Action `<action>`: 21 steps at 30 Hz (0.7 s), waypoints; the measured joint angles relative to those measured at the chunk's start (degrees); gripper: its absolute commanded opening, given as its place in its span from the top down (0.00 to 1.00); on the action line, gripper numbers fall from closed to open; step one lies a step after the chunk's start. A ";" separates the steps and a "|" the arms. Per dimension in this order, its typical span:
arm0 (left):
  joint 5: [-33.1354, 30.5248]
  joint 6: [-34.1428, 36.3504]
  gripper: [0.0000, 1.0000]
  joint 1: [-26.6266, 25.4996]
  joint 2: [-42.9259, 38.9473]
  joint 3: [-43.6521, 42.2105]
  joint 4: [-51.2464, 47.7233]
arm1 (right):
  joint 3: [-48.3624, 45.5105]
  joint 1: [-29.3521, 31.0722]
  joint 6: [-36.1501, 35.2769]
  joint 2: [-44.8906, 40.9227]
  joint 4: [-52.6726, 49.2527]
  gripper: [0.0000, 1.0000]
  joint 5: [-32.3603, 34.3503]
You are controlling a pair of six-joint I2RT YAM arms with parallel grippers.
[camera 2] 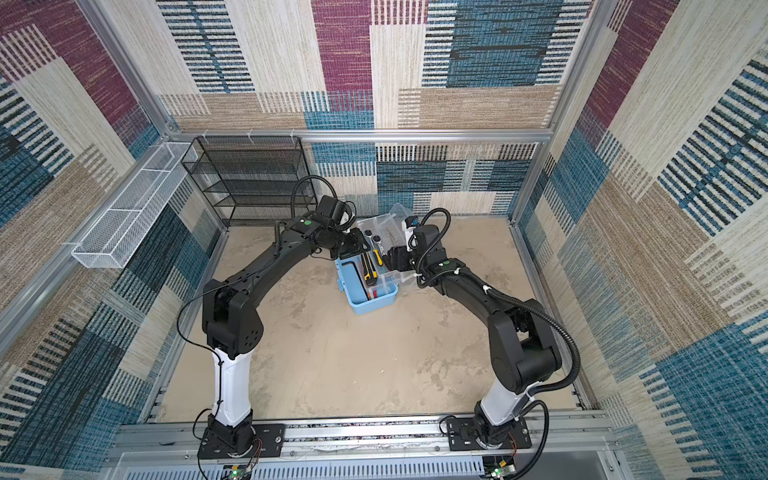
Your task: Pack the tool kit
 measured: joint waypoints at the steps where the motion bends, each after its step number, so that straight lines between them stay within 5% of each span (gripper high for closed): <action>1: 0.02 0.20 0.62 -0.02 0.70 0.96 -0.37 | 0.11 0.07 -0.02 0.07 -0.15 0.26 0.15; 21: 0.15 0.57 0.73 0.00 5.35 5.03 -2.95 | 5.84 1.27 0.24 -0.74 -5.77 0.16 4.37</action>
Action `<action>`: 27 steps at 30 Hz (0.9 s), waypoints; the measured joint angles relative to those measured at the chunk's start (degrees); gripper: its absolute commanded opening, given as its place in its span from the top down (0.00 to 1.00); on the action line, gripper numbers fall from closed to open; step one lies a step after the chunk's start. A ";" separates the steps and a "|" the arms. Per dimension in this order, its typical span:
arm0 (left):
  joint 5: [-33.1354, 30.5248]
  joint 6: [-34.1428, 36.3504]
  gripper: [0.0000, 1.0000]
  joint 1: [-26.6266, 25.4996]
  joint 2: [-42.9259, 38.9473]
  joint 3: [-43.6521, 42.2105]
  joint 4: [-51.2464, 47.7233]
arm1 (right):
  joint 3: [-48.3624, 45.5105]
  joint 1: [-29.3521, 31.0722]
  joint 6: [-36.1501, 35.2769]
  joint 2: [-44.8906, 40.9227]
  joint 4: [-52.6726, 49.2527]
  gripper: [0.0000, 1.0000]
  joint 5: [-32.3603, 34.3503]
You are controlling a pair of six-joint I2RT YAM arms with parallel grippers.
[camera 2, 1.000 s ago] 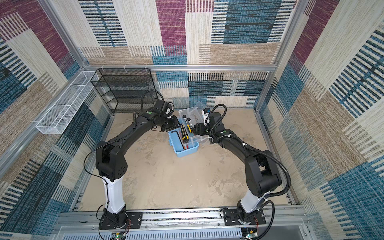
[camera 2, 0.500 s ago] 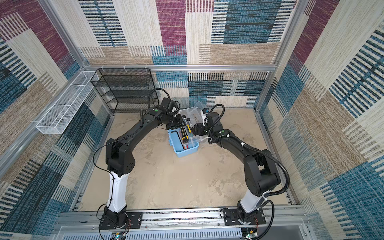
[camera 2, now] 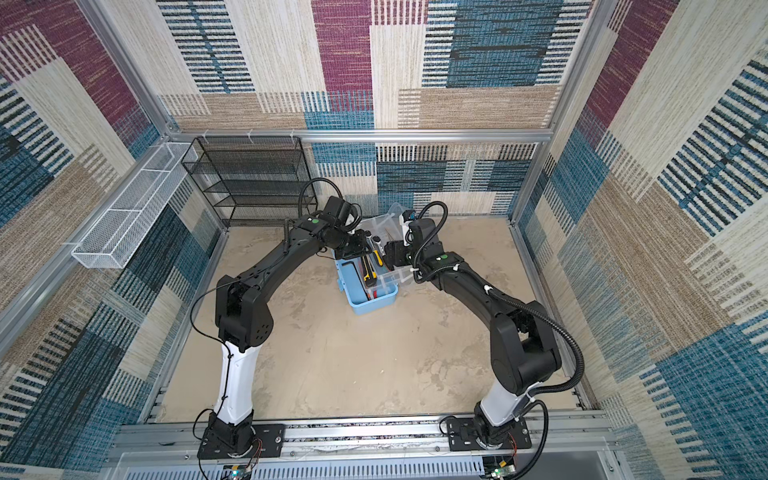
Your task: Pack the tool kit
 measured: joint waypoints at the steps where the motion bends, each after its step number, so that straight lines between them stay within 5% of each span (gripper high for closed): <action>1: 0.07 0.00 0.73 0.00 0.07 0.00 0.07 | 0.44 -0.02 0.04 -0.17 -0.22 0.16 0.37; 13: 0.11 0.00 0.73 0.17 0.15 -0.48 0.52 | 2.67 -0.35 -0.83 -6.21 -1.01 0.09 3.87; 17: 0.28 0.00 0.73 0.24 -0.07 -1.20 0.83 | 2.71 -4.50 -2.45 -6.51 -0.98 0.04 3.63; 27: 0.00 0.00 0.73 0.39 -0.68 -1.95 -0.11 | -6.84 -15.02 -3.41 -6.95 2.84 0.00 -11.45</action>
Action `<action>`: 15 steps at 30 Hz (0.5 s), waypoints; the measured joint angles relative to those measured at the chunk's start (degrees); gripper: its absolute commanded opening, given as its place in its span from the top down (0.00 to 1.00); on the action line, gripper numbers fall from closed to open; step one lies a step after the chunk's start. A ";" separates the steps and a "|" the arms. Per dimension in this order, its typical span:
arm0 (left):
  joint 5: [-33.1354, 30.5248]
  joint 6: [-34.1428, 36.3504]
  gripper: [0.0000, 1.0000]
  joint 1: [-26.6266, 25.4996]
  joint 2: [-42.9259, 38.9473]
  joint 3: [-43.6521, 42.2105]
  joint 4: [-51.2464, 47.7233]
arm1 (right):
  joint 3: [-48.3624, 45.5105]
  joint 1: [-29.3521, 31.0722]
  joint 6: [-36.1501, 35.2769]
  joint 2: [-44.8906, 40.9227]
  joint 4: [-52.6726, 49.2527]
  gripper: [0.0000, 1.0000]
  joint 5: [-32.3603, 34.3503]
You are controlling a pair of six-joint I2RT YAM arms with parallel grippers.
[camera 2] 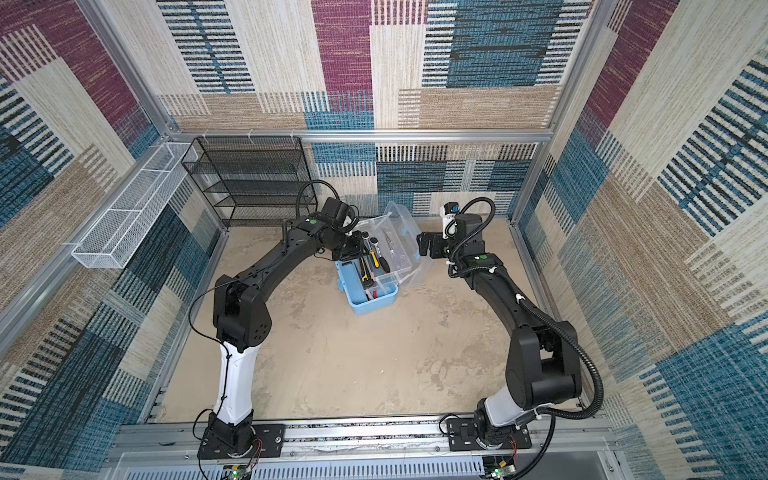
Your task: Pack the tool kit
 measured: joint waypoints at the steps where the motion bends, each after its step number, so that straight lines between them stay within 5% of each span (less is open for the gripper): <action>1: -0.13 0.00 0.73 0.00 -0.07 -0.07 -0.11 | -0.85 -0.15 0.48 0.00 0.68 0.00 -1.73; 15: -2.84 0.17 0.69 0.24 -2.93 -3.96 -2.54 | -5.35 2.62 6.62 -0.17 9.40 0.13 -22.49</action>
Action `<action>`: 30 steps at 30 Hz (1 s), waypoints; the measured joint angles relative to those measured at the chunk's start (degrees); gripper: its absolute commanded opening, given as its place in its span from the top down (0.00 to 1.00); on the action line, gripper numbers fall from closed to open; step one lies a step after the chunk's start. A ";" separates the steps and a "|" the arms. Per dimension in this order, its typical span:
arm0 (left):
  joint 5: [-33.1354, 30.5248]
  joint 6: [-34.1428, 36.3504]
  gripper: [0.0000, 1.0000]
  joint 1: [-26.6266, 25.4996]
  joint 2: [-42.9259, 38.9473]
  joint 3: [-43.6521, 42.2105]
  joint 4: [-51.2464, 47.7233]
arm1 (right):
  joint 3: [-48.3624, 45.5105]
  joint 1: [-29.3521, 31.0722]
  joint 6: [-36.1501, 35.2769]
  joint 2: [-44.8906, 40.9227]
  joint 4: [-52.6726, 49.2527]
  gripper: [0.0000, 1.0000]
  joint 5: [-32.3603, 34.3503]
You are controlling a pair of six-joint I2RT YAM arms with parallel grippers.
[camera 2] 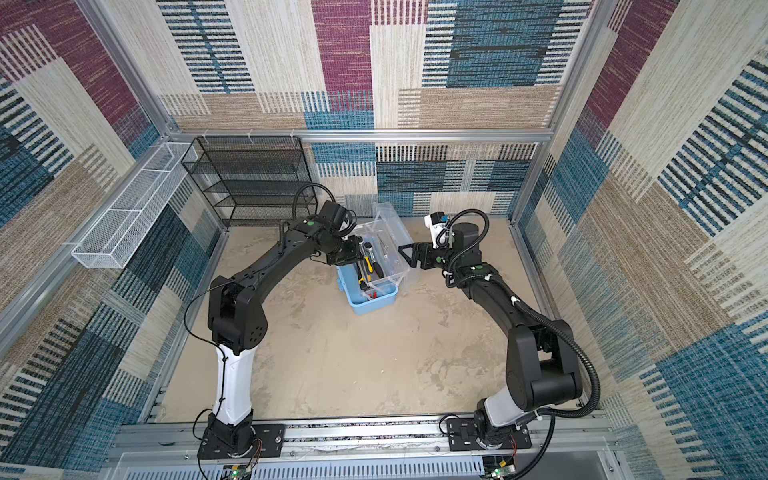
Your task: Pack the tool kit
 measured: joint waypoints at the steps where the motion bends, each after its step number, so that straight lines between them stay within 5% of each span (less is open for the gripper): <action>1: -0.31 0.07 0.69 0.04 -0.52 -0.70 0.00 | 0.48 0.90 -0.02 0.26 -0.04 0.14 -0.48; 11: -1.40 1.53 0.65 1.97 -9.07 -11.67 -1.90 | 5.35 4.98 -0.55 2.29 -3.28 0.16 -0.85; 30: 0.20 3.23 0.64 3.50 -13.27 -25.24 2.16 | 24.39 14.51 -7.93 19.80 -16.85 0.09 21.03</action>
